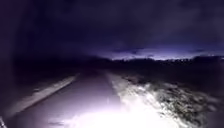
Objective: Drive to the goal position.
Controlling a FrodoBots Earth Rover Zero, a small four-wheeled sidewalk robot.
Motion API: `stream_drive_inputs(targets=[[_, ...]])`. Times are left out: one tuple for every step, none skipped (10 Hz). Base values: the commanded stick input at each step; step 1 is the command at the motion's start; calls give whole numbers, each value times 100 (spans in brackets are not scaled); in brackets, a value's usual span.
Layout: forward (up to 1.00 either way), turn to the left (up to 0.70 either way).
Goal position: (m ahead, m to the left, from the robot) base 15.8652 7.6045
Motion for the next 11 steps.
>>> stream_drive_inputs(targets=[[85, 34], [85, 34], [85, 34], [85, 34], [85, 34], [85, 0], [85, 0], [85, 0], [85, 0], [85, 0], [85, 0]])
